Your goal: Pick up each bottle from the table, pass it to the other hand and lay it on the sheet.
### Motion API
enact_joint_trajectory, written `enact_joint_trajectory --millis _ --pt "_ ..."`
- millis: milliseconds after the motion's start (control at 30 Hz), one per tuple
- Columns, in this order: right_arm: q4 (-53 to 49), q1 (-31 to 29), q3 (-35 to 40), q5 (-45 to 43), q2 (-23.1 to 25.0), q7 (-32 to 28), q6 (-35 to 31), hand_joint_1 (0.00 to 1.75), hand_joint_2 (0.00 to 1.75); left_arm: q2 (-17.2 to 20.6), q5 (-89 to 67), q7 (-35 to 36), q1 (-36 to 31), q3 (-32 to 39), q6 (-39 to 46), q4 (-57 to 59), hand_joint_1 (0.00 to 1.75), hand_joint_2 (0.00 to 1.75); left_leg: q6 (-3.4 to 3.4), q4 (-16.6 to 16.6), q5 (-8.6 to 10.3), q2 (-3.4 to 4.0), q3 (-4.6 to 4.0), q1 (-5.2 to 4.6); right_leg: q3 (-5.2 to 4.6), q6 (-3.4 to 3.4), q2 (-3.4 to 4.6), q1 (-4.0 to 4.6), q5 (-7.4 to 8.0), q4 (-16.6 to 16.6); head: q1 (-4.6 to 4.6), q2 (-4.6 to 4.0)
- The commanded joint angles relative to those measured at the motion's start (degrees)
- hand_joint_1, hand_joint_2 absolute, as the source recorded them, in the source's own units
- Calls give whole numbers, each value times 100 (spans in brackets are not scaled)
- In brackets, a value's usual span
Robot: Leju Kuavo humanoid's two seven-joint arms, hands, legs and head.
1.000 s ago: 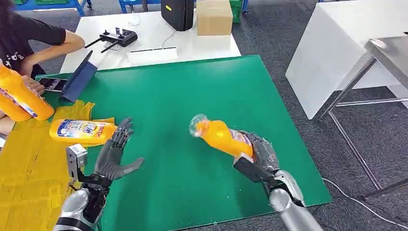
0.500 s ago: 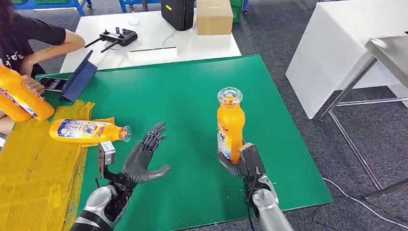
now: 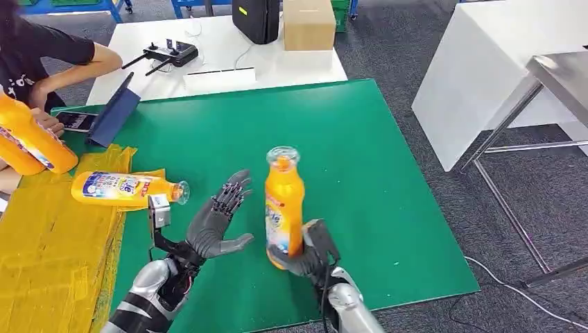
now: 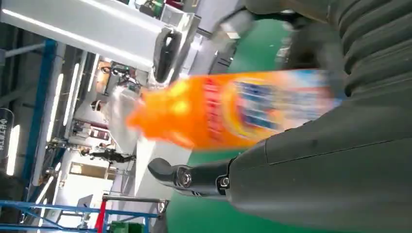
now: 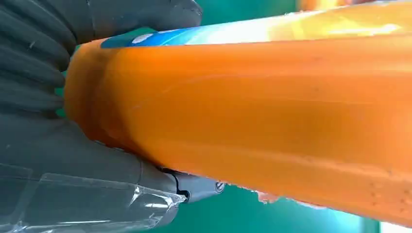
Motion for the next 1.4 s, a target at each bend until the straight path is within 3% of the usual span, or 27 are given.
enact_joint_trajectory --millis 33,333,633,867,1100,1133,1167,1400 --pt "1232 -802 1459 286 181 -65 -215 175 175 -54 -37 -23 -632 -465 48 762 0 175 -6 3 -2 -13 5 7 8 -2 5 5 -1 -2 -2 0" --pt "881 -1025 2341 1336 200 50 -1275 175 175 -96 -229 -67 -763 -561 155 983 0 175 -10 6 -8 -19 11 9 16 -4 8 6 -8 1 2 0" --pt "875 -1018 2345 1341 194 56 -1279 175 175 -102 -235 -70 -760 -563 162 985 0 175 -7 4 -5 -18 6 6 10 -2 4 4 -5 0 0 0" --pt "254 -894 2582 2198 14 188 -2262 175 175 -135 -868 -112 -772 -582 609 1150 0 175 -8 8 -6 -23 4 8 11 -2 1 5 -7 1 2 0" --pt "210 -780 2323 2248 -31 188 -2236 175 175 -175 -1119 -151 -721 -431 769 1142 0 175 -8 1 -6 -23 13 7 18 -3 2 4 -8 -3 0 0" --pt "204 -777 2308 2256 -32 187 -2241 175 175 -178 -1122 -155 -715 -418 769 1134 129 175 -7 1 -5 -15 7 6 11 -2 4 4 -4 -3 2 0" --pt "185 -770 2285 2256 -35 182 -2239 175 175 -174 -1126 -162 -704 -399 767 1114 169 175 -9 3 -7 -18 10 8 15 -3 7 5 -7 -2 0 0" --pt "23 -700 2129 2274 -89 180 -2243 175 175 -186 -1022 -165 -611 -202 742 1023 175 175 -6 1 -5 -15 6 4 10 -2 6 3 -4 -2 0 0"
